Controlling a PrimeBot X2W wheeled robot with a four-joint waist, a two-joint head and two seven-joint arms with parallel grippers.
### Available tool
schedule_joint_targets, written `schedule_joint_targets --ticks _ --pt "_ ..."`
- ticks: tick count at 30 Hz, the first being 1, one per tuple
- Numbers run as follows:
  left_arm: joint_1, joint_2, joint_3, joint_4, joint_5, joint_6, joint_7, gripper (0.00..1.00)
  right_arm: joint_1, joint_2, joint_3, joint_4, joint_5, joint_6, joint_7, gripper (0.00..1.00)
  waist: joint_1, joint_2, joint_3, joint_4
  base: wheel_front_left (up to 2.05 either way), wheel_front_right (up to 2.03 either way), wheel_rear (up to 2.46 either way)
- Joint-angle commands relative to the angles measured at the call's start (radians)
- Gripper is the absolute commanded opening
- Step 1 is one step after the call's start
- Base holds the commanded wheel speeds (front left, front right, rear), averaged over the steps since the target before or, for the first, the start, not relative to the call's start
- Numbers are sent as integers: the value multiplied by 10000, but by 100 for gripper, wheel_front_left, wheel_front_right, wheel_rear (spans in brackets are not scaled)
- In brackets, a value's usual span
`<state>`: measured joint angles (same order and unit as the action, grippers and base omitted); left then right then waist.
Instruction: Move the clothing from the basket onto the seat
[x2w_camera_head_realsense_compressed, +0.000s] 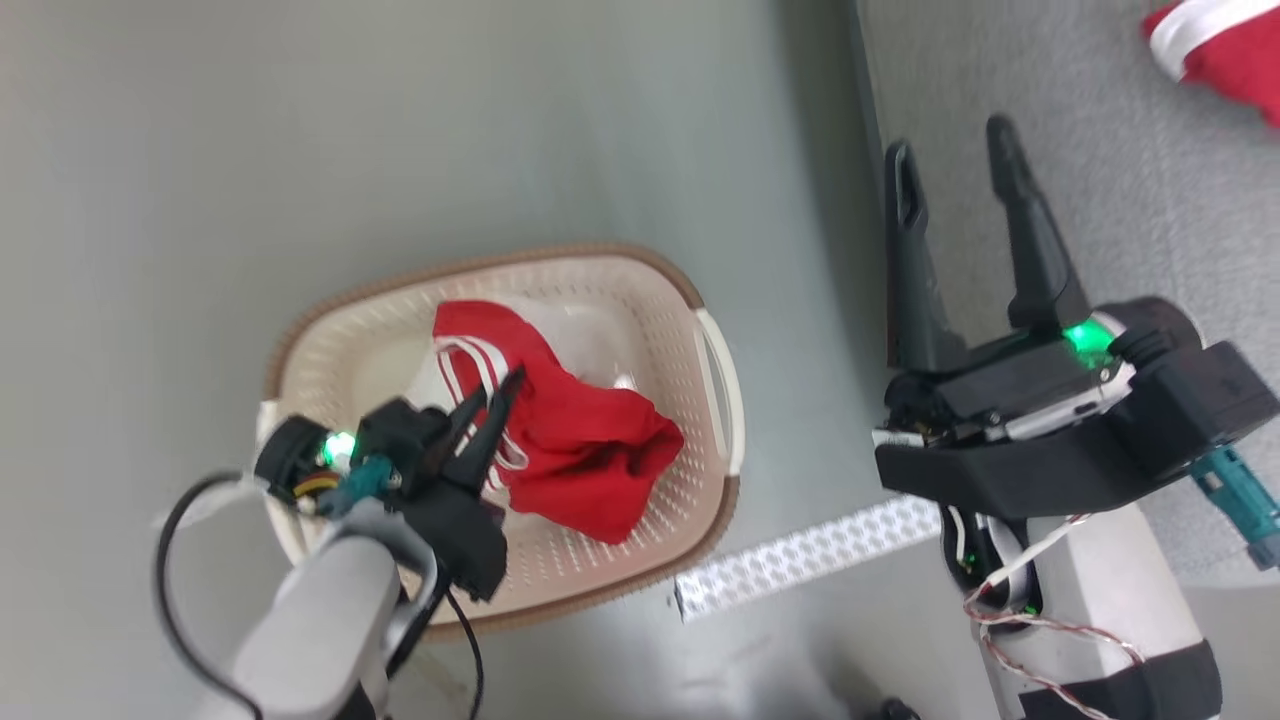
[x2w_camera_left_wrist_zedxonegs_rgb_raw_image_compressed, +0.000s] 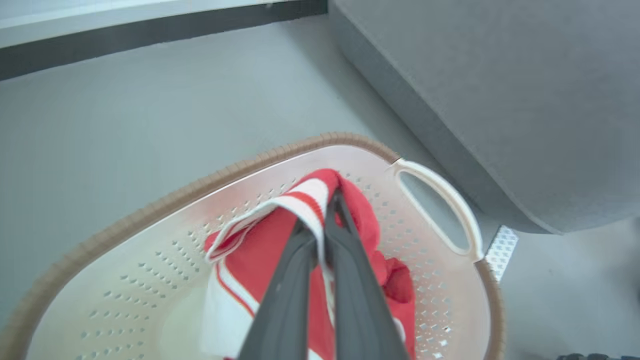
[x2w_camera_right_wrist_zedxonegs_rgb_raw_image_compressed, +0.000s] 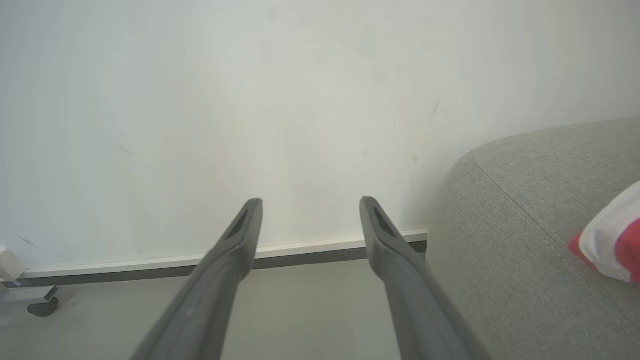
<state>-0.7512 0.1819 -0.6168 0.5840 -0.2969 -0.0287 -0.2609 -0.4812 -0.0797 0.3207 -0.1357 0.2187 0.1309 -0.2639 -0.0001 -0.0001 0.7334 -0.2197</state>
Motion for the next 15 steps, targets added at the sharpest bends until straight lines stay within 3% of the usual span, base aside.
schedule_joint_targets --ticks 1,15 --pt "515 8 194 -394 128 -94 -55 0 269 -127 23 111 35 -3 -7 100 1 1 -1365 687 0 0 0" --pt "3727 -344 2804 -4160 840 -273 -56 0 1881 -481 275 913 462 -3 -6 100 1 1 -4417 1261 0 0 0"
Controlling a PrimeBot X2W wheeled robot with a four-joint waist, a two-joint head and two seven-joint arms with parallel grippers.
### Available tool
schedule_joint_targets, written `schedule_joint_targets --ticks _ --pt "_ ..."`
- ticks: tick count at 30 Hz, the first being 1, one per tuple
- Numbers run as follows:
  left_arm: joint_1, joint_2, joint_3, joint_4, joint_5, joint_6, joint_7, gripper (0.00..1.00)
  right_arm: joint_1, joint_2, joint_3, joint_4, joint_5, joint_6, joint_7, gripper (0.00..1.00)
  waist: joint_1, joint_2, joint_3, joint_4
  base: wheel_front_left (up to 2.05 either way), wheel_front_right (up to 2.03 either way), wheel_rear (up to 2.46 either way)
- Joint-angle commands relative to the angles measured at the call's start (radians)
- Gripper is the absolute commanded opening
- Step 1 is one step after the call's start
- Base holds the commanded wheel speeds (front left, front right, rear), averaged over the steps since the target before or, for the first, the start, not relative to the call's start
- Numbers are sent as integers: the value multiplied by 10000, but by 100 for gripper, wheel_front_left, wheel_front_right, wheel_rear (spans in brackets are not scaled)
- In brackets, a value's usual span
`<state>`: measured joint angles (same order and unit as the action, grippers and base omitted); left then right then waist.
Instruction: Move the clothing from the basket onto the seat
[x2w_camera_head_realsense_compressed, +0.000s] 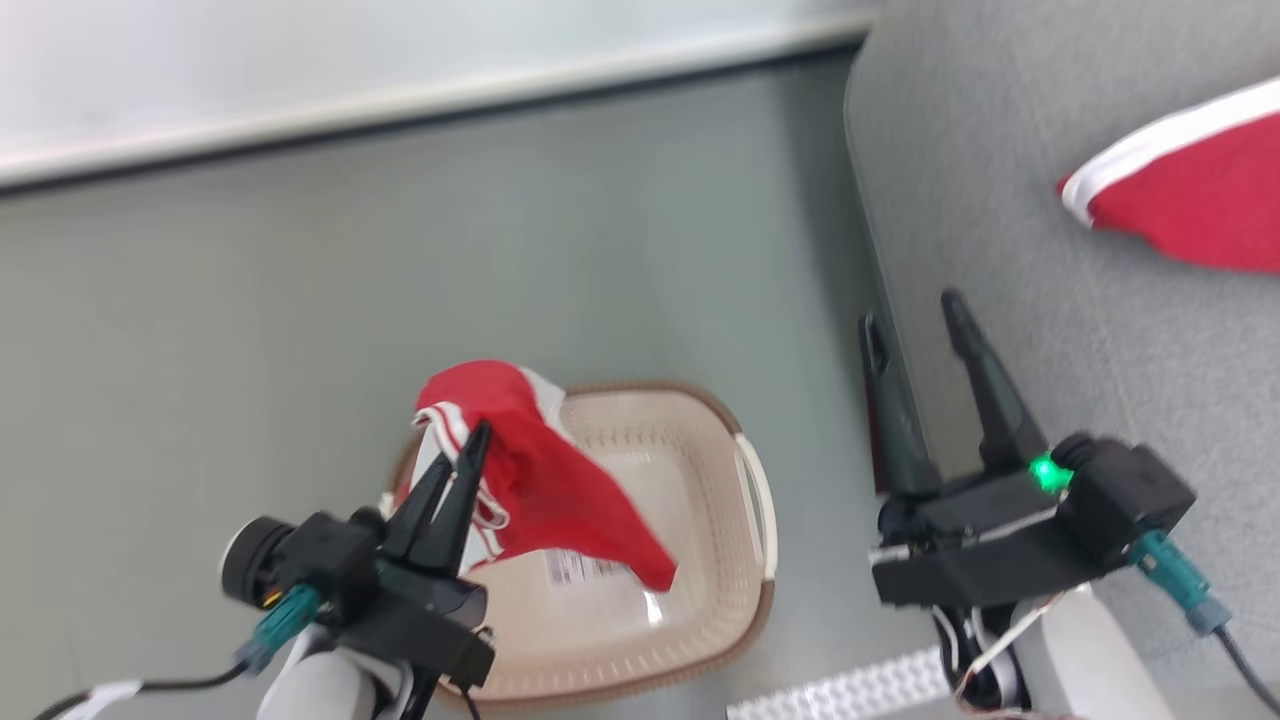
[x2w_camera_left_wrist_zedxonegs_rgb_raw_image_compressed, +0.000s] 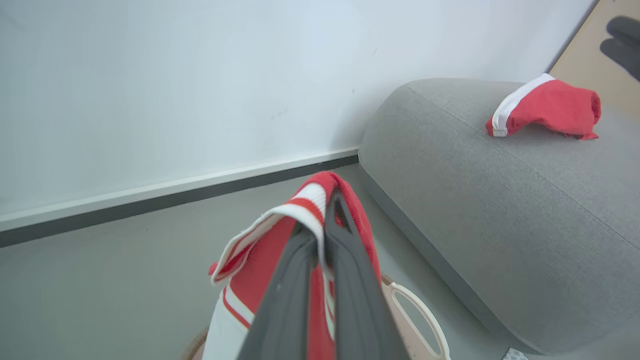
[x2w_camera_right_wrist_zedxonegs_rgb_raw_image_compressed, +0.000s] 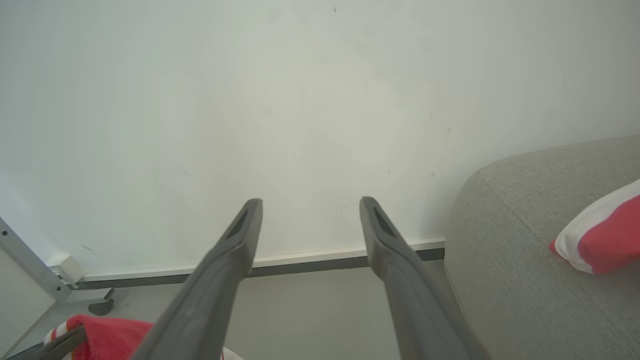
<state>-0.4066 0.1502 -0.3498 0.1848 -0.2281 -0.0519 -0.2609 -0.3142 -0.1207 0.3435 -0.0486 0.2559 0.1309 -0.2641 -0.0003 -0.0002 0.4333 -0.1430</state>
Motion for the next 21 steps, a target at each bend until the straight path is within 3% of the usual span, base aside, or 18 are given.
schedule_joint_targets --ticks 1,9,21 --pt "479 -53 311 -372 172 -78 -56 0 332 -90 92 107 119 -3 -5 100 3 2 -1601 500 0 0 0" --pt "1515 -213 1453 -1623 672 -337 -57 0 1191 -234 640 603 421 -3 -5 100 3 2 -3078 382 0 0 0" --pt "1617 -265 2133 -2479 1006 -605 -57 0 1885 -399 1156 885 758 -3 -4 100 3 2 -4465 96 0 0 0"
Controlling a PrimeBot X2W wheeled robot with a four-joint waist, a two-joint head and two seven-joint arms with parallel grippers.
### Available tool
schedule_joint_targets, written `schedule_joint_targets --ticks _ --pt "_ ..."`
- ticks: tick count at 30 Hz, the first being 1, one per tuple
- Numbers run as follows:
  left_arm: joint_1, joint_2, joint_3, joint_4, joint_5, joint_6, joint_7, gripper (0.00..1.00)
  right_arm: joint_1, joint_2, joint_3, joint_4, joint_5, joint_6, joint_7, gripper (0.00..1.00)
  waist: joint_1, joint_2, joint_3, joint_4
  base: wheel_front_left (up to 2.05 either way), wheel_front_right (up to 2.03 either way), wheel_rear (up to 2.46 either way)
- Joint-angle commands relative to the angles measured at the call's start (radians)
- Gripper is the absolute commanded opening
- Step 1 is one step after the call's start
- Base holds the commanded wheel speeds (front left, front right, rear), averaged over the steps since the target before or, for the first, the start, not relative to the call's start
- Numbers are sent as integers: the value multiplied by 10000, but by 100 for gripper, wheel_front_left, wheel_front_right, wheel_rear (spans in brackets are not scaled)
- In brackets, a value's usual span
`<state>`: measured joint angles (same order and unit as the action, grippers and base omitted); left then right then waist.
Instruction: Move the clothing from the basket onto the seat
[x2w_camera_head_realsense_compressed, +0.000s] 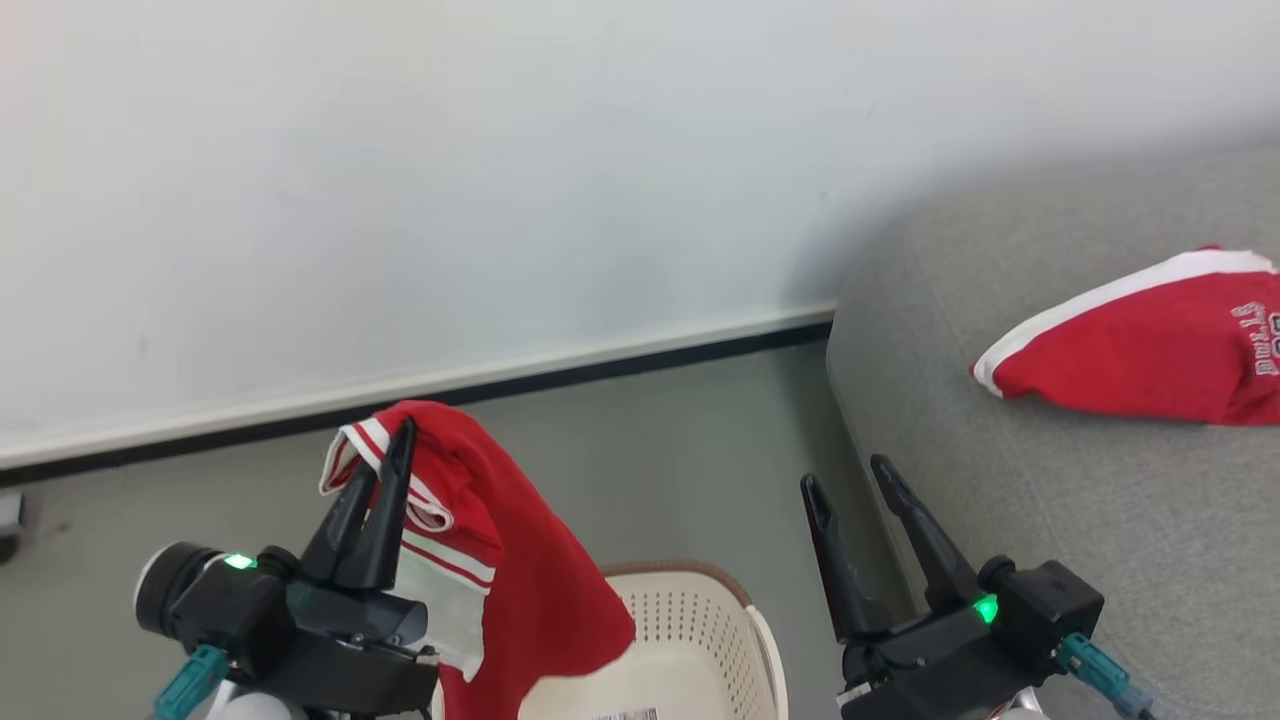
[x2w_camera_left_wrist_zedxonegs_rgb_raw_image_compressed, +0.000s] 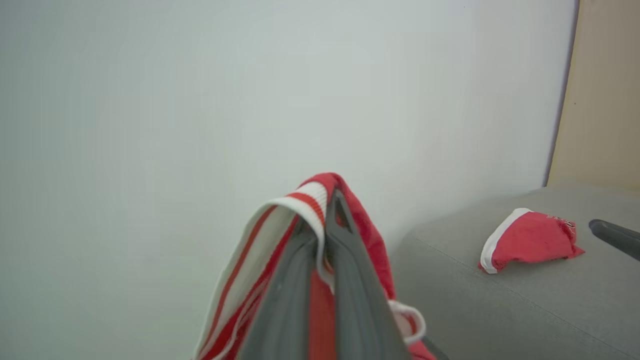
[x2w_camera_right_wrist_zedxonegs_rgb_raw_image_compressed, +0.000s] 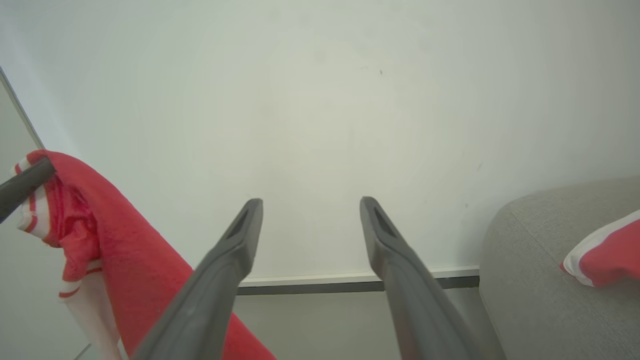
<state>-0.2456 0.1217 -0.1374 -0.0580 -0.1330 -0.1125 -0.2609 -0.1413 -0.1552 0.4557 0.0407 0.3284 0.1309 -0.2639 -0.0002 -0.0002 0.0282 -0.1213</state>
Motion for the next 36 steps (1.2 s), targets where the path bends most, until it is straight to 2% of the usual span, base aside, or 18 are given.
schedule_joint_targets --ticks 1,9,13,22,29,36 --pt "-37 32 45 -94 68 -19 -57 0 159 -63 61 1 54 -3 -6 100 2 2 -478 -144 0 0 0" --pt "-537 135 -293 -520 171 -144 -57 0 104 -132 590 -106 304 -3 -6 100 2 2 -600 -321 0 0 0" --pt "-988 209 -647 -629 173 -156 -57 0 -131 -221 1266 -298 454 -3 -6 100 2 2 -500 -435 0 0 0" --pt "-2131 437 -2033 -591 258 -176 -57 0 -570 -475 2131 -651 599 -3 -6 100 2 2 -283 -664 0 0 0" --pt "-2777 375 -2881 -678 338 -179 -57 0 -766 -657 2248 -301 527 -3 -6 100 2 2 -278 -780 0 0 0" --pt "-3319 139 -3622 -808 340 -180 -57 0 -846 -570 2119 523 246 -3 -6 100 2 2 -331 -760 0 0 0"
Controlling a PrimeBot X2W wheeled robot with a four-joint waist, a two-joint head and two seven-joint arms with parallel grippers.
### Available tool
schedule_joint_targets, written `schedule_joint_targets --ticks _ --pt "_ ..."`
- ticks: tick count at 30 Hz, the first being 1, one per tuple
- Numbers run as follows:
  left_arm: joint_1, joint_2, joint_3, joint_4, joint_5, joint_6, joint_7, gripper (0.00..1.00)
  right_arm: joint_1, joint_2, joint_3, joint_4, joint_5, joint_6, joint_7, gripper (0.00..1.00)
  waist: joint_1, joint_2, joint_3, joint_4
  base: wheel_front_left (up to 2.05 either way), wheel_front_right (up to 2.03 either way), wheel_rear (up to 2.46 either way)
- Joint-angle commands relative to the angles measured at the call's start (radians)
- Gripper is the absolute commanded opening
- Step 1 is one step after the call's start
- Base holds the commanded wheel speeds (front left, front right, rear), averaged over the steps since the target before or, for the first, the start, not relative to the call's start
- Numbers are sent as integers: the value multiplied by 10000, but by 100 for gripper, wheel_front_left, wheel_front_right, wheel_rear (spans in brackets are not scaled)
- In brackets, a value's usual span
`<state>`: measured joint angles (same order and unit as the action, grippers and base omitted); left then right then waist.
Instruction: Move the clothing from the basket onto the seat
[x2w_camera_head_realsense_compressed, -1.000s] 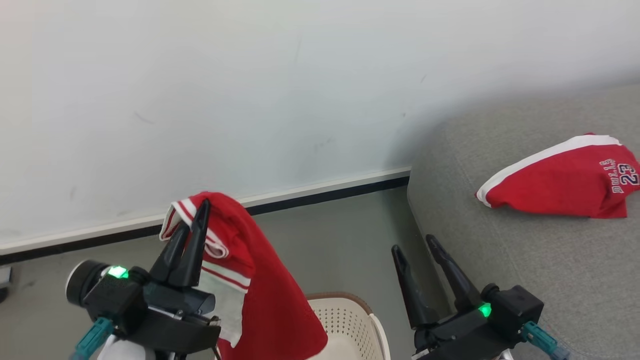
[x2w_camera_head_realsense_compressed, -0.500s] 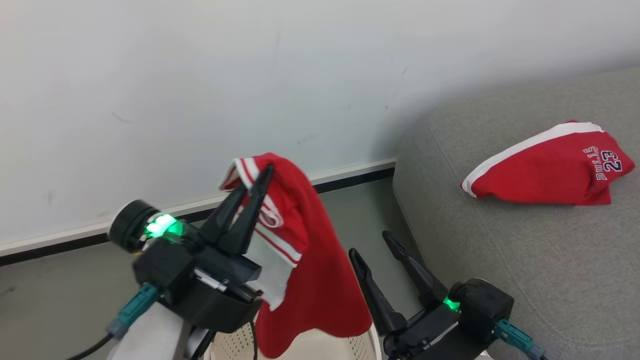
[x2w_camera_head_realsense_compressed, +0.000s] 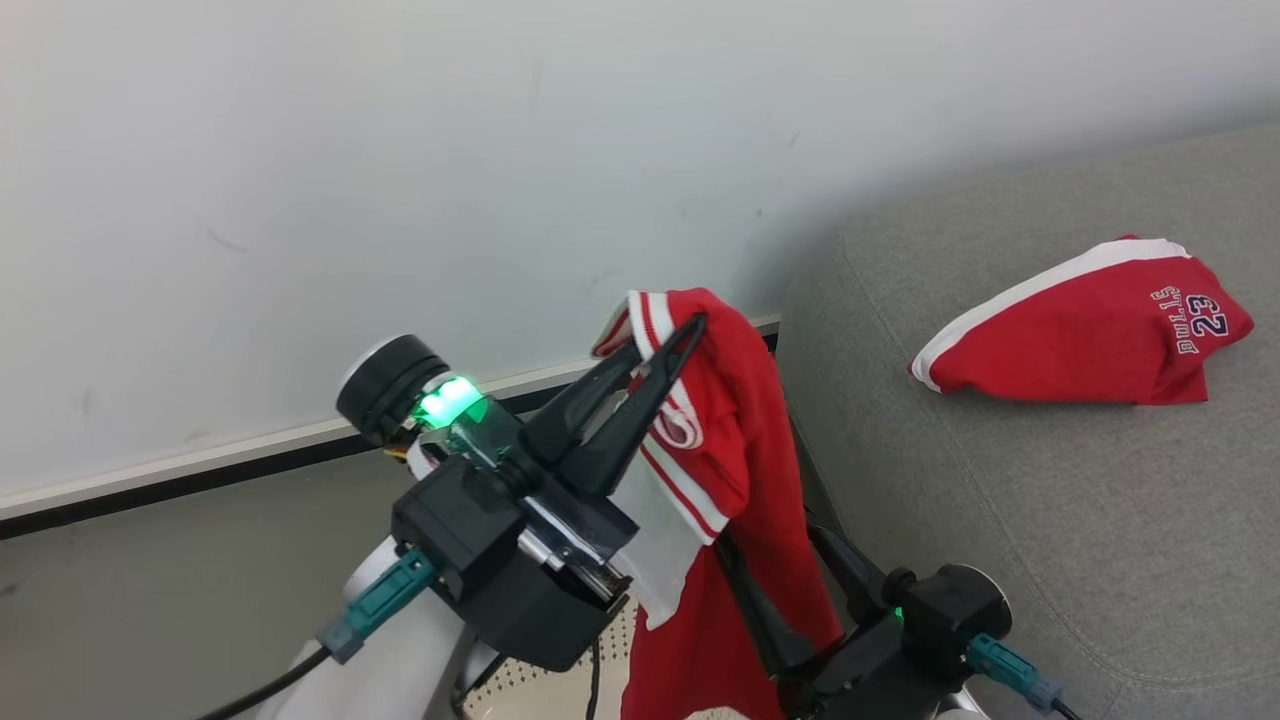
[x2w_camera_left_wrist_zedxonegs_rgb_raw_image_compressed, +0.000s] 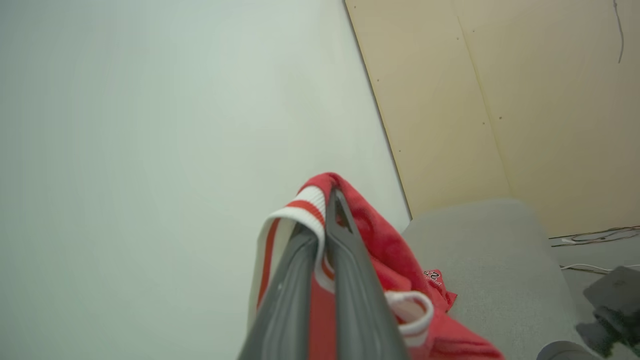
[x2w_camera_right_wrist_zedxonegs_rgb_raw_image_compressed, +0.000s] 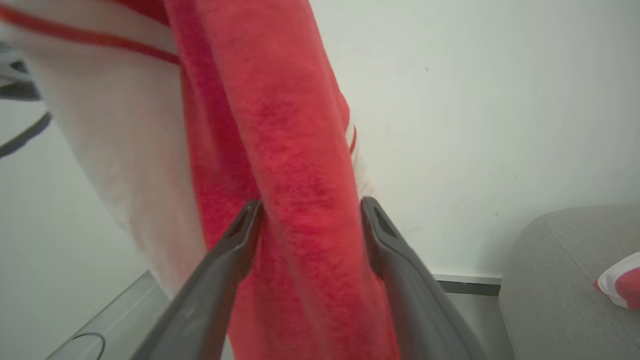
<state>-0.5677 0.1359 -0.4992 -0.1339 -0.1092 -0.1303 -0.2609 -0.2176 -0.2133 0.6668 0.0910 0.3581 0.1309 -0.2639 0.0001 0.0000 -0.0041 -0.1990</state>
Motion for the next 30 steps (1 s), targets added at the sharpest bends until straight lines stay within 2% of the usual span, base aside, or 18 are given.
schedule_joint_targets --ticks 1,6,7,8,9,16,17,18,30 --pt "-158 -37 -101 -56 95 -2 -57 0 -92 59 -4 92 -85 -3 -6 100 -1 0 -15 36 0 0 0" --pt "-331 -113 -448 33 12 -3 -58 0 -102 207 -22 270 -241 -3 -6 100 -1 0 -47 110 0 0 0" --pt "-326 -112 -507 56 4 -3 -58 0 -103 229 -4 291 -233 -3 -6 46 -1 0 -50 121 0 0 0" --pt "-329 -82 -572 116 -9 -3 -58 0 -112 253 19 294 -199 -3 -6 20 -1 0 -53 130 0 0 0" --pt "-331 -58 -607 147 -35 -3 -58 0 -127 251 45 282 -189 -3 -6 0 -1 0 -54 139 0 0 0" --pt "-51 140 -733 1019 -429 -3 -47 0 -92 233 -74 103 -161 -3 -6 0 -1 0 -35 142 0 0 0" --pt "-32 170 -769 1165 -504 -3 -47 45 -55 235 -135 77 -156 -3 -6 0 -1 0 -32 140 0 0 0" --pt "-79 176 -718 1232 -560 -3 -47 100 -27 225 -176 52 -159 -3 -6 0 -1 0 -24 140 0 0 0" --pt "-171 346 -835 1742 -768 -3 6 100 106 200 -675 -18 -261 -3 -6 0 -1 0 76 86 0 0 0"
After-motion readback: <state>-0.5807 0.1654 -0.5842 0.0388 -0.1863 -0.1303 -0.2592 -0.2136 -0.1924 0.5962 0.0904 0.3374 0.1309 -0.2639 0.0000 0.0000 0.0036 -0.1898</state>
